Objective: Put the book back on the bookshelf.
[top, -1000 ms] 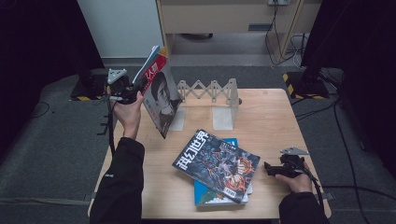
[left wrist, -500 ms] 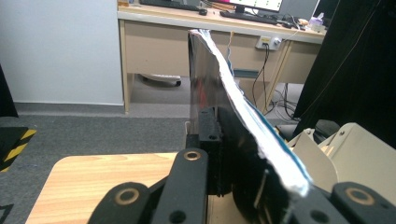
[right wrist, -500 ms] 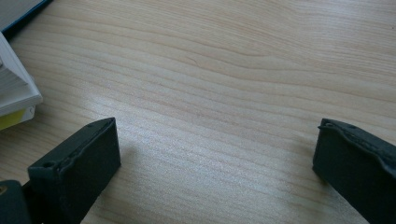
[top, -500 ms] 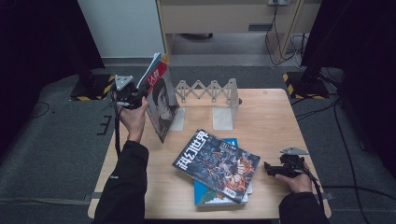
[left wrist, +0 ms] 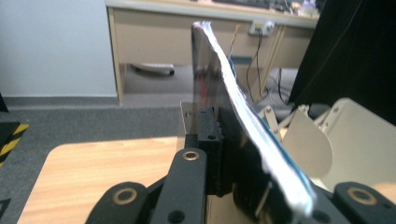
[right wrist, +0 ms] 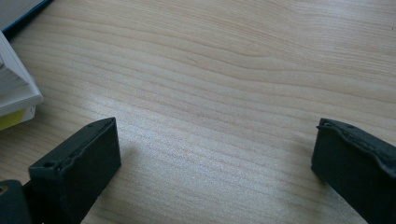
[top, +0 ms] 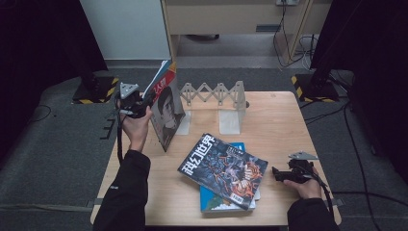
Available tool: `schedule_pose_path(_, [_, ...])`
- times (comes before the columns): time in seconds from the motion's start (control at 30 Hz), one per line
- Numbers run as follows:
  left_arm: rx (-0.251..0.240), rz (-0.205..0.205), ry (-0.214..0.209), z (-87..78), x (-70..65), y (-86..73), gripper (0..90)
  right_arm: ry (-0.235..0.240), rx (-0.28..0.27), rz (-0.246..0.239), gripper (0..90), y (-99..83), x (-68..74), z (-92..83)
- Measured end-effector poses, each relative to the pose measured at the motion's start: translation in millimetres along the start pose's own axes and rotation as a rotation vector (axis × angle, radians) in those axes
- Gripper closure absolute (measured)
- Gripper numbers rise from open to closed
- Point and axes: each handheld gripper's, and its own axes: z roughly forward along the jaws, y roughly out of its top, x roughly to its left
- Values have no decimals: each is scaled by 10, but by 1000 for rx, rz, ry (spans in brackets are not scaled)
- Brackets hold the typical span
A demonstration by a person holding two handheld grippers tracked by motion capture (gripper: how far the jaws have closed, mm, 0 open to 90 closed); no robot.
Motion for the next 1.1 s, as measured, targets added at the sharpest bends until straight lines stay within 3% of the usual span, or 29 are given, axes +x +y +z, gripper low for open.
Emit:
schedule_pose_path(0.3, [58, 12, -31, -49, 10, 133, 799, 2, 0, -3, 14, -2, 8, 0])
schedule_pose_path(0.4, [153, 29, -15, 29, -11, 235, 760, 5, 0, -7, 14, 0, 7, 0])
schedule_pose_path(0.43, [153, 29, -15, 29, -11, 235, 751, 6, 0, -8, 14, -1, 8, 0])
schedule_pose_path(0.47, [192, 20, -13, 84, -7, 256, 753, 6, -2, -9, 14, -1, 9, 0])
schedule_pose_path(0.53, [211, 19, -12, 108, -4, 265, 782, 7, -1, -12, 14, -2, 9, 0])
schedule_pose_path(0.57, [234, -1, -10, 144, 6, 271, 808, 10, 0, -12, 14, -1, 11, 0])
schedule_pose_path(0.6, [234, -1, -10, 144, 6, 271, 832, 10, 0, -12, 14, -1, 11, 0])
schedule_pose_path(0.63, [231, 16, 27, 151, -12, 280, 849, 10, 1, -9, 13, 2, 13, 1])
schedule_pose_path(0.7, [228, 20, 36, 153, -24, 279, 859, 12, 1, -11, 13, 2, 11, 1])
schedule_pose_path(0.73, [202, 37, 70, 158, -67, 270, 861, 12, 1, -9, 13, 2, 13, 1])
schedule_pose_path(0.8, [197, 38, 82, 165, -87, 267, 861, 13, 2, -11, 13, 2, 12, 1])
schedule_pose_path(1.0, [147, 3, 141, 252, -121, 246, 862, 17, 1, -14, 14, 4, 11, 2])
schedule_pose_path(1.1, [152, -10, 155, 275, -127, 256, 862, 17, 2, -14, 14, 4, 11, 2])
